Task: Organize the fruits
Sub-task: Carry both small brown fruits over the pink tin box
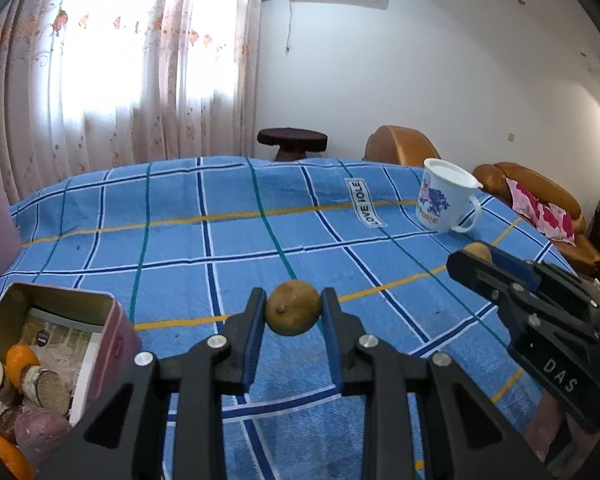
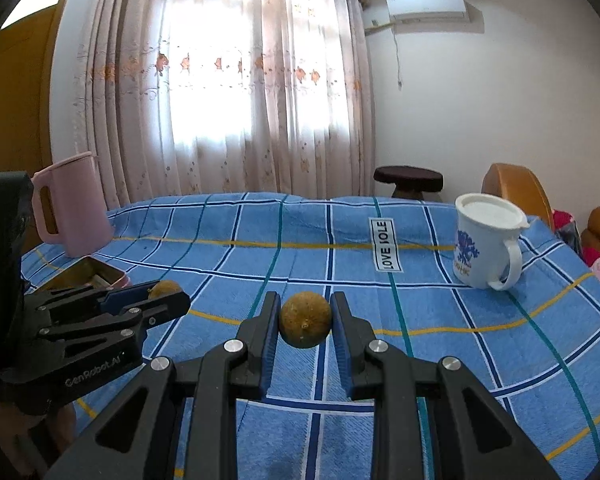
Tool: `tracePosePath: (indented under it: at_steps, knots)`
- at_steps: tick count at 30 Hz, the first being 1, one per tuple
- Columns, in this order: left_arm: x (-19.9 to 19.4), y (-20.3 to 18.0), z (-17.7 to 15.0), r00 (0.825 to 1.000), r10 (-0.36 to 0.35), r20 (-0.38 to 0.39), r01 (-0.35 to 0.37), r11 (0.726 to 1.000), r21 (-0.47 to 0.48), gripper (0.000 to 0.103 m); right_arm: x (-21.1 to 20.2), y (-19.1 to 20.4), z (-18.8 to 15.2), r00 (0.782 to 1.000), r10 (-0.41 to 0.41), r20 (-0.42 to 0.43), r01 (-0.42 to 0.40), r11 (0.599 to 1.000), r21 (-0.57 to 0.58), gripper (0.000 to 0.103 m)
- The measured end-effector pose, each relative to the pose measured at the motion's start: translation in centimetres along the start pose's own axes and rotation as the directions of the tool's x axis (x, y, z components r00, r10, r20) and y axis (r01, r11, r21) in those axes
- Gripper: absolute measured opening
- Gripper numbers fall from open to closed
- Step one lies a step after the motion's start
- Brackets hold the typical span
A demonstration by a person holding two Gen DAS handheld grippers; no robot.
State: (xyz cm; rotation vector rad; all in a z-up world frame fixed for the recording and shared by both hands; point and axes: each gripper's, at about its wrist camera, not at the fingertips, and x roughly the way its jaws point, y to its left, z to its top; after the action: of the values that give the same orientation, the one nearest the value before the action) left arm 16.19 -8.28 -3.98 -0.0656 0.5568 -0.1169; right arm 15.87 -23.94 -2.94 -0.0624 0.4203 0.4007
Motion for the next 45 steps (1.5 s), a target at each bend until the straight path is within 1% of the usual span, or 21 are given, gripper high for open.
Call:
tracePosePath:
  at_steps: [13, 23, 28, 37, 45]
  knots:
    - [-2.2, -0.4, -0.5, 0.996, 0.025, 0.086, -0.028, 0.999, 0.034, 0.029, -1.8, 1.0, -0.4, 0.997, -0.007, 0.071, 0.01, 0.999, -0.036, 0.027]
    - [-3.5, -0.6, -0.9, 0.992, 0.031, 0.123, -0.037, 0.998, 0.051, 0.029, -3.3, 1.9, -0.9, 0.994, -0.001, 0.113, 0.006, 0.999, -0.043, 0.027]
    - [-4.0, -0.4, -1.1, 0.99, 0.03, 0.137, -0.037, 0.998, 0.052, 0.029, -3.7, 2.3, -1.0, 0.993, -0.002, 0.115, 0.007, 0.999, -0.049, 0.027]
    - [-4.7, 0.0, -1.3, 0.99, 0.018, 0.14, -0.025, 0.999, 0.045, 0.029, -3.8, 2.9, -1.2, 0.994, -0.007, 0.108, 0.013, 0.998, -0.062, 0.027]
    - [-5.8, 0.9, -1.9, 0.991, 0.016, 0.136, -0.02, 0.999, 0.033, 0.029, -3.8, 4.5, -1.3, 0.995, 0.019, 0.097, -0.012, 0.997, -0.076, 0.027]
